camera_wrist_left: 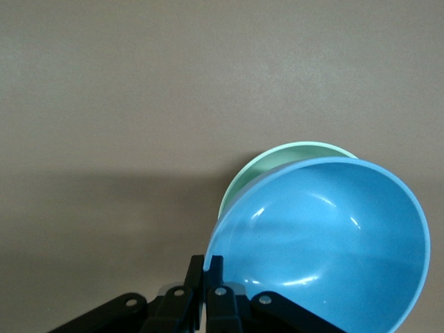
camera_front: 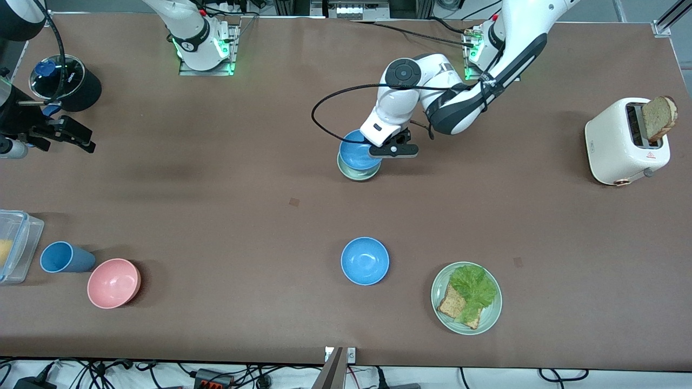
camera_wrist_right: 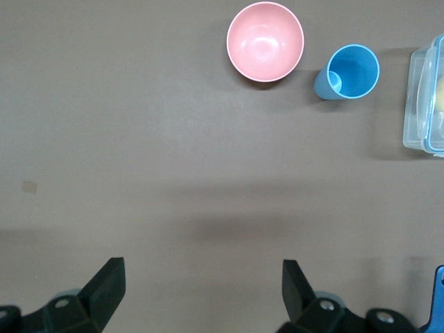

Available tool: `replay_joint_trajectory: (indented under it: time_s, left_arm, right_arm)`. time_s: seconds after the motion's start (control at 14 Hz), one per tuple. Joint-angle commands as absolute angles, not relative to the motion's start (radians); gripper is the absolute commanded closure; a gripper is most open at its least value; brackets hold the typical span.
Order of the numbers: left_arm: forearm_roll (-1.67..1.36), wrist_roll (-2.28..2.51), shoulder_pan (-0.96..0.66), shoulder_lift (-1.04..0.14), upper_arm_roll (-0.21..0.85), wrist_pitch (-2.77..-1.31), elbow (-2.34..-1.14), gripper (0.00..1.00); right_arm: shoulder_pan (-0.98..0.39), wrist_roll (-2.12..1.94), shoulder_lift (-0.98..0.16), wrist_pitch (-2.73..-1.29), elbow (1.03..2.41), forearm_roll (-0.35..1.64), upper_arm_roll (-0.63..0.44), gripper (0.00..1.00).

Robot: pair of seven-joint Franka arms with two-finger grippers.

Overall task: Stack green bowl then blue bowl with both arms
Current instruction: 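Lower the blue bowl into the green bowl and open the left gripper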

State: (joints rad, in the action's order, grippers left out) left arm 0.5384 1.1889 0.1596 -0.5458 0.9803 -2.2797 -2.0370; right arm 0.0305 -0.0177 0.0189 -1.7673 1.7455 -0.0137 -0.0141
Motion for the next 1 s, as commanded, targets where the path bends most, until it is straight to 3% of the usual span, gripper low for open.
replay_joint_trajectory:
  time_s: [0.0,0.36,0.43,0.57,0.71,0.93]
  left_arm:
    - [0.627,1.264,0.115,-0.600,0.954,-2.276,-1.994,1.00]
    - [0.632,1.267,0.097,-0.623,0.942,-2.276,-1.967,1.00]
    - [0.632,1.267,0.097,-0.624,0.940,-2.276,-1.965,0.96]
    - [0.630,1.267,0.097,-0.629,0.939,-2.270,-1.951,0.67]
    - [0.629,1.267,0.107,-0.626,0.942,-2.264,-1.938,0.54]
    - [0.623,1.264,0.130,-0.615,0.949,-2.263,-1.927,0.53]
  right_arm:
    - [0.035,-0.041,0.032,-1.732,1.732,-0.015,-0.008,0.00]
    - [0.035,-0.034,0.026,-1.716,1.721,-0.014,-0.005,0.00]
    - [0.038,-0.032,0.026,-1.718,1.721,-0.012,-0.002,0.00]
    - [0.048,-0.031,0.023,-1.720,1.721,-0.009,-0.002,0.00]
    - [0.048,-0.031,0.015,-1.717,1.720,-0.009,-0.002,0.00]
    - [0.060,-0.034,0.023,-1.710,1.720,-0.011,-0.002,0.00]
